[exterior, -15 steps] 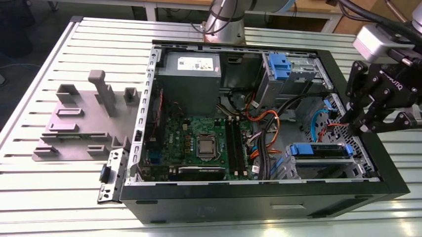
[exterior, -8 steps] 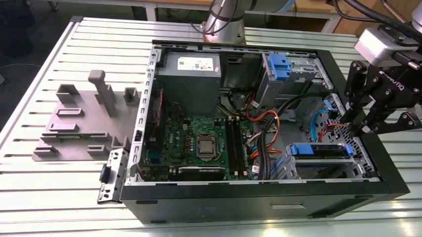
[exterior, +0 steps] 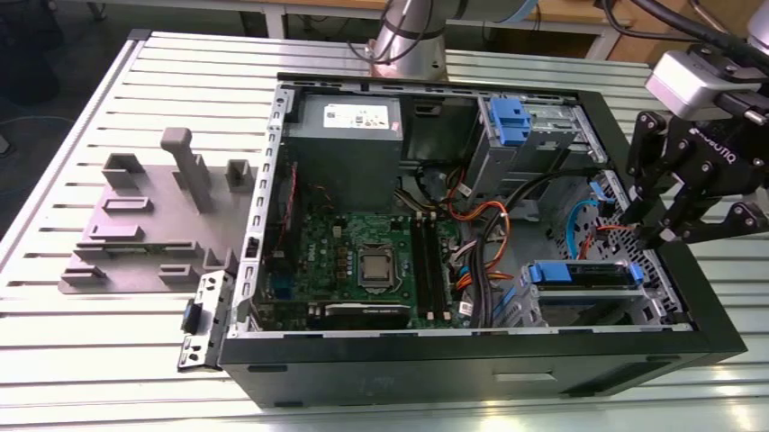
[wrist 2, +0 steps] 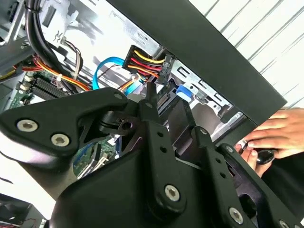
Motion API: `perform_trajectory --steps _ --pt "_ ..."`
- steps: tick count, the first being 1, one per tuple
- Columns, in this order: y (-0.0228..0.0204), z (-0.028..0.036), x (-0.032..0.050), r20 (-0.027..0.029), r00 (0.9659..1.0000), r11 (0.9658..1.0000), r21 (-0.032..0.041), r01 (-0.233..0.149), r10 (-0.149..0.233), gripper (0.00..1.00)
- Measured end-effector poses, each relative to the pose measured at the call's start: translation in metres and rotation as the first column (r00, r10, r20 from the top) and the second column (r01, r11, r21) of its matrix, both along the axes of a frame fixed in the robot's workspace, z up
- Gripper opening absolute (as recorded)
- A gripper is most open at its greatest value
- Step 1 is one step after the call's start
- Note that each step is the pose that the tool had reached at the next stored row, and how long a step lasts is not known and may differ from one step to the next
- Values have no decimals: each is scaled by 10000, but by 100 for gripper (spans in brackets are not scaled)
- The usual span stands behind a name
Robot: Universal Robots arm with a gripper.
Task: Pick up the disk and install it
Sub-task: 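Insert the first disk wire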
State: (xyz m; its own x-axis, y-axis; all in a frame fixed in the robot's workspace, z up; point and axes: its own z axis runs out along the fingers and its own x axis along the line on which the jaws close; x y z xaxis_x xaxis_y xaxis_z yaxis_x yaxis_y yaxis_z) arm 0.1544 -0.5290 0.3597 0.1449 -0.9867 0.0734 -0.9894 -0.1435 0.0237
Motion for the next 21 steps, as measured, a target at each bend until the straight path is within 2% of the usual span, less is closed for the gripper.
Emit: perform_trajectory --steps 2,5,6,7,13,17,21 --pt "1 0 0 0 10000 9998 -207 -43 43 37" --pt "1 0 0 -3 9999 9979 -647 -102 102 37" --pt "1 -1 0 -4 9999 9973 -720 -122 122 37" --pt "1 -2 0 -5 9999 9971 -744 -141 141 37" --pt "2 -1 0 -5 9999 9971 -748 -166 166 37" --pt "16 -5 0 -5 9991 9963 -749 -429 429 37" --pt "74 -11 -1 -5 9984 9956 -748 -572 573 37"
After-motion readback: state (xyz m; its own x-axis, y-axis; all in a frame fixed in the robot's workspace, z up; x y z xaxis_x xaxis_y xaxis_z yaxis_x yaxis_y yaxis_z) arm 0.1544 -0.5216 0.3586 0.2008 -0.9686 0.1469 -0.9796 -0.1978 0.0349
